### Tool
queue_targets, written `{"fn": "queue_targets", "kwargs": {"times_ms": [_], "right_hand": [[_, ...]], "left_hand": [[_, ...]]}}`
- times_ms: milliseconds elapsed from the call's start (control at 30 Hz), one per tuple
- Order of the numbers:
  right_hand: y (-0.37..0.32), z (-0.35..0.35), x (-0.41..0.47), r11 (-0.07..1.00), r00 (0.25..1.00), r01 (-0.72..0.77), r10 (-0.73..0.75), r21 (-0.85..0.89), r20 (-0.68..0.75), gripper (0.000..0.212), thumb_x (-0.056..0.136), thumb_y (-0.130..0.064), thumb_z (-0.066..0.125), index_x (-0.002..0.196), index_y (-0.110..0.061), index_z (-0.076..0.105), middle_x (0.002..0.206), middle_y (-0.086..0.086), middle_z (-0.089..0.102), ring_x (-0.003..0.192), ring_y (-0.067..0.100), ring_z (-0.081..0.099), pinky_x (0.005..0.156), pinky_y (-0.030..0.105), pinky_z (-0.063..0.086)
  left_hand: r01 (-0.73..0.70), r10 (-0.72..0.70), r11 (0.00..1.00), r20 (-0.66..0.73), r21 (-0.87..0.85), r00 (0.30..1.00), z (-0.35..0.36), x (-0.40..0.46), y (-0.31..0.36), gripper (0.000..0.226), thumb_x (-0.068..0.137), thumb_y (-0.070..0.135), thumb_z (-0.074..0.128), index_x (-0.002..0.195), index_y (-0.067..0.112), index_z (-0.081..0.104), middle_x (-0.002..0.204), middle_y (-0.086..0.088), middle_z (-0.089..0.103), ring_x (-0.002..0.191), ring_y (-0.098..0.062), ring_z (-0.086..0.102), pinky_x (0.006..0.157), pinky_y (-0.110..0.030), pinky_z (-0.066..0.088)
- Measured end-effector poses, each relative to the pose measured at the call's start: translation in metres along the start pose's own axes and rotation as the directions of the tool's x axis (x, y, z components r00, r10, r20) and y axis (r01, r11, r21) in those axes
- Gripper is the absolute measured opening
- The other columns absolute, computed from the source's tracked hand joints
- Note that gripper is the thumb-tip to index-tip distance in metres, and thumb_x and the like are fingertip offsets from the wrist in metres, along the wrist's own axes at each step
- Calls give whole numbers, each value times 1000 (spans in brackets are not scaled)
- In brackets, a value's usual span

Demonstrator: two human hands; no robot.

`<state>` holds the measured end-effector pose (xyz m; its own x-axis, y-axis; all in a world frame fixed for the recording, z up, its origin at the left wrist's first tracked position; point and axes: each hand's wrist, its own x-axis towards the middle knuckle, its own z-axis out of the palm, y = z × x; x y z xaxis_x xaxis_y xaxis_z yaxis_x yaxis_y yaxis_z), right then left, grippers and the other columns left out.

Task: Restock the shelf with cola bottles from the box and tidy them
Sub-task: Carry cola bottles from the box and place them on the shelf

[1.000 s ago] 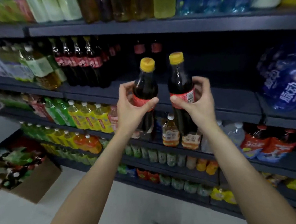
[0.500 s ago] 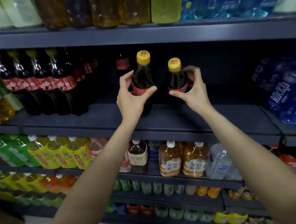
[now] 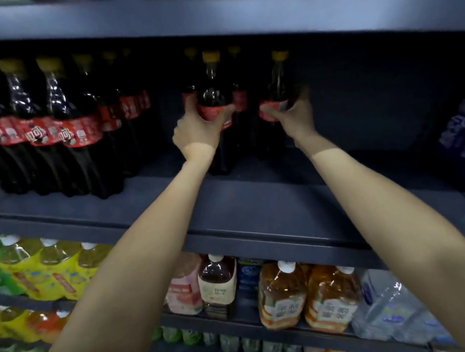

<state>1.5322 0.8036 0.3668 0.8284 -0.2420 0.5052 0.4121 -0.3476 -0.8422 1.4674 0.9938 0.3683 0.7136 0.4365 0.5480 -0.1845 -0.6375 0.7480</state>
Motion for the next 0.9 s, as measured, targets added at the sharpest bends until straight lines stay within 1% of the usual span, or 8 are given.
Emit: {"fn": "queue_targets", "kwargs": {"times_ms": [100, 167, 267, 367, 433, 633, 800, 900], "right_hand": [[2, 17, 8, 1000, 999, -12, 12, 2, -45, 82, 69, -28, 84, 134, -7, 39, 98, -4, 58, 90, 9, 57, 73, 10, 42], [4, 25, 10, 1000, 998, 7, -7, 11, -63, 88, 68, -28, 84, 139, -7, 36, 119, 3, 59, 105, 13, 58, 80, 9, 42], [9, 28, 11, 997, 998, 25, -29, -71, -59, 89, 71, -29, 82, 141, -7, 33, 132, 11, 53, 117, 19, 54, 90, 14, 41], [14, 24, 11, 968, 1000, -12, 9, -250, -12, 96, 74, -32, 79, 147, -9, 22, 147, 18, 33, 134, 28, 37, 108, 28, 32], [14, 23, 9, 964, 999, -32, 35, -263, 6, 98, 73, -33, 79, 148, -10, 20, 147, 18, 35, 134, 30, 37, 110, 32, 32], [5, 21, 0, 951, 1000, -21, 20, -308, -5, 100, 79, -20, 75, 150, -8, 7, 147, 18, 35, 133, 29, 39, 102, 21, 29], [-5, 21, -20, 911, 999, 29, -9, -411, 50, 98, 80, -18, 71, 151, -14, 4, 146, 20, 29, 131, 33, 38, 107, 33, 33], [-9, 16, -41, 888, 997, 61, -37, -456, 62, 86, 82, -20, 68, 149, -9, 15, 139, 21, 34, 127, 36, 41, 104, 37, 37]], "left_hand": [[-47, 49, 998, -34, 52, 998, 14, 4, -4, 80, 79, 69, 54, 140, 19, 41, 107, -14, 68, 100, -35, 63, 75, -38, 46], [-84, 84, 996, -61, -4, 995, 22, 0, -7, 79, 83, 63, 55, 144, 17, 36, 118, -13, 64, 106, -33, 61, 78, -40, 46], [-131, 131, 986, -2, -106, 991, 29, -6, -14, 88, 80, 53, 67, 148, 17, 25, 142, -7, 46, 128, -26, 46, 91, -41, 44], [-112, 123, 989, 104, -100, 987, 29, -10, -23, 102, 72, 44, 75, 150, 28, 12, 140, -7, 41, 128, -27, 43, 89, -45, 45], [-105, 112, 993, 171, -53, 979, 26, -9, -24, 107, 69, 36, 77, 150, 33, 8, 136, -7, 41, 125, -29, 45, 88, -49, 47], [-2, 19, 995, 182, -95, 983, 25, 0, -20, 102, 72, 24, 80, 150, 25, 14, 137, -10, 43, 123, -31, 49, 95, -45, 44], [-5, 35, 985, 172, -174, 985, 31, 0, -23, 97, 74, 16, 78, 150, 21, 18, 138, -12, 43, 128, -29, 44, 101, -41, 38], [52, -13, 979, 196, -196, 981, 31, -9, -25, 95, 77, 13, 75, 150, 21, 16, 147, -15, 31, 135, -29, 34, 106, -37, 34]]}}
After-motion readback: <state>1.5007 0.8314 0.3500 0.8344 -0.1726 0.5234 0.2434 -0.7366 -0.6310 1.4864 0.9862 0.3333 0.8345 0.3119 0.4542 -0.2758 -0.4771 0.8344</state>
